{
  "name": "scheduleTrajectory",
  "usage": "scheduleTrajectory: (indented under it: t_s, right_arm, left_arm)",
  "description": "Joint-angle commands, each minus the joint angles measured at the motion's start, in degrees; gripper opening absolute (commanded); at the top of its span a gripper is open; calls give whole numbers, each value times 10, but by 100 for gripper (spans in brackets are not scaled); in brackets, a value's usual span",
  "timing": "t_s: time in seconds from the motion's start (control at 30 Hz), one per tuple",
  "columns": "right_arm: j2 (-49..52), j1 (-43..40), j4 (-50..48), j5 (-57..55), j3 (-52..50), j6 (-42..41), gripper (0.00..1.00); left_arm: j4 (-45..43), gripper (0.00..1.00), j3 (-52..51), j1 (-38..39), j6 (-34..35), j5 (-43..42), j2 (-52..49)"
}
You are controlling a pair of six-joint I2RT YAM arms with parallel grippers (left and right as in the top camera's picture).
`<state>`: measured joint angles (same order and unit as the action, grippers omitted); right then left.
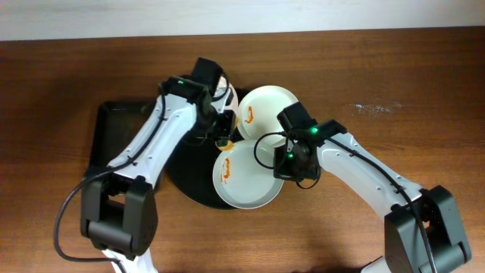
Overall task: Clean dirty plates on tray and stack at the side
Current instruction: 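Scrub the front plate with the sponge while the right gripper holds it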
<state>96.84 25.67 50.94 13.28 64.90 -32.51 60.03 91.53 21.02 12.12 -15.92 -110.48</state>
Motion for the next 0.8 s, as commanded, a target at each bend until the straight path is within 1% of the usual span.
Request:
scheduleTrajectory:
  t_s: [0.0, 0.03, 0.1, 0.27, 0.37, 0.43, 0.6, 0.67, 0.77]
  right_arm:
    - [10, 2, -4, 10, 5, -10, 4]
    - [10, 1, -9, 4, 0, -16, 4]
    - [10, 2, -9, -43, -11, -45, 4]
    - [10, 2, -7, -65, -13, -47, 4]
    - [10, 2, -1, -65, -13, -47, 4]
    - [10, 2, 0, -65, -14, -47, 4]
    - [10, 2, 7, -65, -14, -46, 4]
    - [10, 2, 7, -65, -14, -46, 4]
    - [10, 2, 7, -65, -14, -46, 4]
  left_arm:
    - [-7, 0, 3, 7, 12, 14, 17]
    - [-7, 0, 3, 7, 12, 14, 17]
    - [-5, 0, 3, 7, 12, 14, 17]
    - [17, 0, 0, 42, 16, 34, 17]
    - [9, 0, -24, 80, 54, 64, 17]
    - [-1, 0, -47, 97, 71, 68, 17]
    - [-51, 0, -100, 147, 81, 57, 17]
    - [-73, 0, -122, 163, 105, 63, 17]
    - [-132, 0, -182, 172, 134, 63, 17]
